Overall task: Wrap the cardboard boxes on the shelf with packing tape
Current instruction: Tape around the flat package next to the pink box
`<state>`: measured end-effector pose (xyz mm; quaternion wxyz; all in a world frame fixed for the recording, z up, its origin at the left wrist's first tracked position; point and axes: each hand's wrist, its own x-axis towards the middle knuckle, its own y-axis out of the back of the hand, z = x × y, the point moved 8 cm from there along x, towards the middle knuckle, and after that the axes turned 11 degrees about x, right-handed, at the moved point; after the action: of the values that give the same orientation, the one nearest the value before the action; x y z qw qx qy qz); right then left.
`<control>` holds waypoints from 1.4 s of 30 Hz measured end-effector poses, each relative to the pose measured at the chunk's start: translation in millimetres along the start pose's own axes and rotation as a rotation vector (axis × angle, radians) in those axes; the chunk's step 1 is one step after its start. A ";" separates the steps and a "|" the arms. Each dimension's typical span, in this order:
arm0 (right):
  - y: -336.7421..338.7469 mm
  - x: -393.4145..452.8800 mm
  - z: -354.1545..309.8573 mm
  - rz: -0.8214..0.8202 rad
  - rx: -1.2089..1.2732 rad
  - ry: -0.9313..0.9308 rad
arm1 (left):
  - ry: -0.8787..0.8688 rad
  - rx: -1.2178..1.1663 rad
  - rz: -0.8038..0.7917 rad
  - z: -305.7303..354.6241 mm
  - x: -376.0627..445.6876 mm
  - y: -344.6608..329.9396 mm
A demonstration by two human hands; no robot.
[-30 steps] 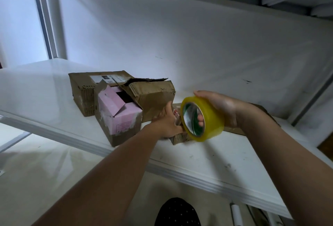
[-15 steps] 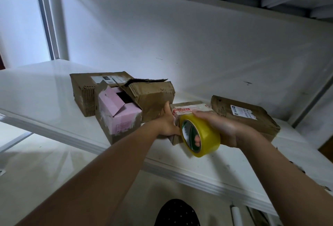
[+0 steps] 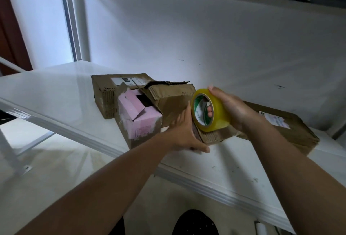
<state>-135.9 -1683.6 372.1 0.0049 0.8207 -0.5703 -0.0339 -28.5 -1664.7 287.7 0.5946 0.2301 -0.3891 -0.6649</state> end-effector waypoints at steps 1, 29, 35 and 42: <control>-0.4 2.7 1.2 0.003 -0.006 0.003 | 0.014 0.076 0.017 -1.3 0.1 -1.5; 18.4 -33.5 55.3 -0.120 -0.659 -0.591 | 0.249 0.049 -0.043 -26.6 21.6 -12.8; 18.4 -38.0 69.8 -0.138 -0.486 -0.557 | 0.271 -0.012 -0.070 -30.3 24.4 -12.9; 36.6 -24.9 0.6 -0.181 -0.256 -0.311 | 0.426 -0.258 -0.124 -28.7 25.8 -1.8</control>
<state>-178.8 -1673.1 374.4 0.0178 0.8462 -0.4792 -0.2323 -12.4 -1696.7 273.3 0.6455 0.3105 -0.1521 -0.6810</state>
